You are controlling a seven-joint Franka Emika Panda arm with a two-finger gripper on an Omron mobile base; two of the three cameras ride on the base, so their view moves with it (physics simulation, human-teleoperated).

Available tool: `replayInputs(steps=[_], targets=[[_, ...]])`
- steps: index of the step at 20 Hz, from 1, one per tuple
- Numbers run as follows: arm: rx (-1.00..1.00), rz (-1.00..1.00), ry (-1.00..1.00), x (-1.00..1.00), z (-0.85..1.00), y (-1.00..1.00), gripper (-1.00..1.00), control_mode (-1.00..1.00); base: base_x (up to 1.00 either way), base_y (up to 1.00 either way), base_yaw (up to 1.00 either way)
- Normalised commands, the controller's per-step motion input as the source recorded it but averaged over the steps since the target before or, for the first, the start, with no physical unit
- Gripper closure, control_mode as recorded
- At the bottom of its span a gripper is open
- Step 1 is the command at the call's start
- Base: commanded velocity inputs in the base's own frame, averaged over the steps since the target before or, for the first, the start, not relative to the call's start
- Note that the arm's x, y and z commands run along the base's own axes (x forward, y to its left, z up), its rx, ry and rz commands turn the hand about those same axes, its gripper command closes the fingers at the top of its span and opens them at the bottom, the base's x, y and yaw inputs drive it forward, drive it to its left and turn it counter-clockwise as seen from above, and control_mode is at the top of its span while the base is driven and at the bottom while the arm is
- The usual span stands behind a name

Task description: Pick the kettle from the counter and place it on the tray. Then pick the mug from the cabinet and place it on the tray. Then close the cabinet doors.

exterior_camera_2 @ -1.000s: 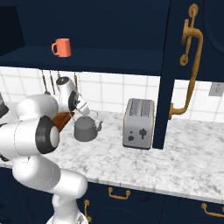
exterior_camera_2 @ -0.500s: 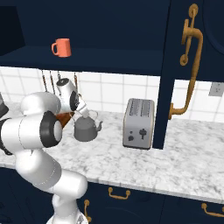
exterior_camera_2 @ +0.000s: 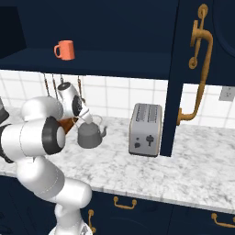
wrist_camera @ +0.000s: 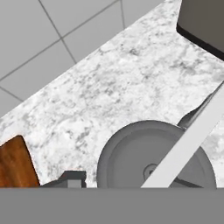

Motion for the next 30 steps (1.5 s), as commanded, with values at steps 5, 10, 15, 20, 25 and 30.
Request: replayInputs(steps=[5,10,15,20,25,30], targets=[[0.06,-0.02,-0.02,-0.39,0.04,-0.03,1.00,-1.00,0.00,0.00,0.00],[0.20,0.00,-0.04,-0.55,0.33,0.18,1.00,-1.00,0.00,0.00,0.00],[0.18,-0.01,-0.12,-0.37,0.31,0.46,1.00,-1.00,0.00,0.00,0.00],[0.00,-0.01,-0.19,-0.16,0.13,0.75,1.00,-1.00,0.00,0.00,0.00],[-0.06,0.00,-0.09,0.08,0.11,0.67,1.00,-1.00,0.00,0.00,0.00],[-0.09,0.00,0.00,0.22,0.06,0.79,1.00,-1.00,0.00,0.00,0.00]])
